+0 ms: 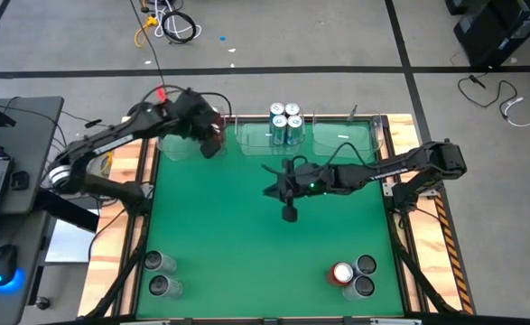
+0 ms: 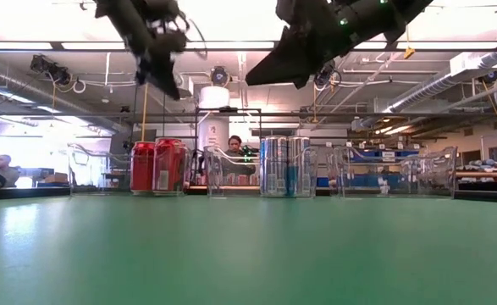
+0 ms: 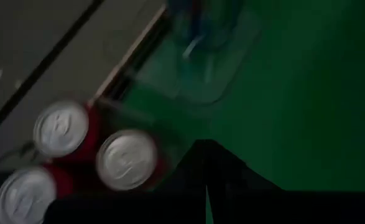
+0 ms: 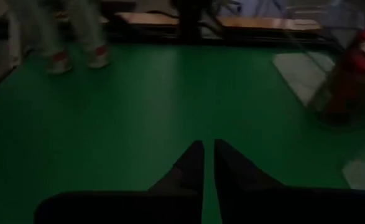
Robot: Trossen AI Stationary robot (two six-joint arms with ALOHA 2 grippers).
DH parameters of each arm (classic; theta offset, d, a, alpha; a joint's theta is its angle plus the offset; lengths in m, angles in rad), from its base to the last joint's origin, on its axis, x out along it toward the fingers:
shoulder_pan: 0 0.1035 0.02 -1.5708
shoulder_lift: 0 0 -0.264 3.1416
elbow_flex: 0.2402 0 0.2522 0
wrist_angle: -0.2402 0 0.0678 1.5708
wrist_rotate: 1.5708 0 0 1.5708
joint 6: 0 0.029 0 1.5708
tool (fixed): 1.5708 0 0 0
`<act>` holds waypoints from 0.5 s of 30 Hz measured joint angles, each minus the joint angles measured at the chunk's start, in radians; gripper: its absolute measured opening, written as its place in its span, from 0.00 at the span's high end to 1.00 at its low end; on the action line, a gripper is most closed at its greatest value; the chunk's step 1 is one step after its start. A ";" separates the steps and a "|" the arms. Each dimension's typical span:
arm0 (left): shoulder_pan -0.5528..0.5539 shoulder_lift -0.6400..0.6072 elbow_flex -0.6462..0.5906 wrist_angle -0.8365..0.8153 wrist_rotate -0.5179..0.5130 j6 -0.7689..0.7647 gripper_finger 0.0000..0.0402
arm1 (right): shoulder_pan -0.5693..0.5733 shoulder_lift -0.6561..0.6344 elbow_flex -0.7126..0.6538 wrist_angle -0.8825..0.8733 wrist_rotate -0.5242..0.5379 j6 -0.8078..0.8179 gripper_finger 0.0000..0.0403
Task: Sort soda cans
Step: Put the red soda can into the transparent left bin
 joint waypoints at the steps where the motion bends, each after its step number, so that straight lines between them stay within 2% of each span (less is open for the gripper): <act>1: -0.019 -0.020 -0.003 0.014 0.002 -0.004 1.00 | 0.014 0.000 0.000 -0.003 0.000 -0.016 0.93; 4: -0.082 -0.086 -0.063 0.143 0.005 -0.015 1.00 | 0.062 0.000 0.000 -0.025 -0.003 -0.053 0.94; 9: -0.165 -0.201 -0.238 0.368 0.032 -0.048 1.00 | 0.137 -0.003 0.002 -0.088 0.009 -0.045 0.99; 15: -0.289 -0.309 -0.456 0.651 0.066 -0.069 1.00 | 0.219 -0.003 0.127 -0.403 0.111 0.062 1.00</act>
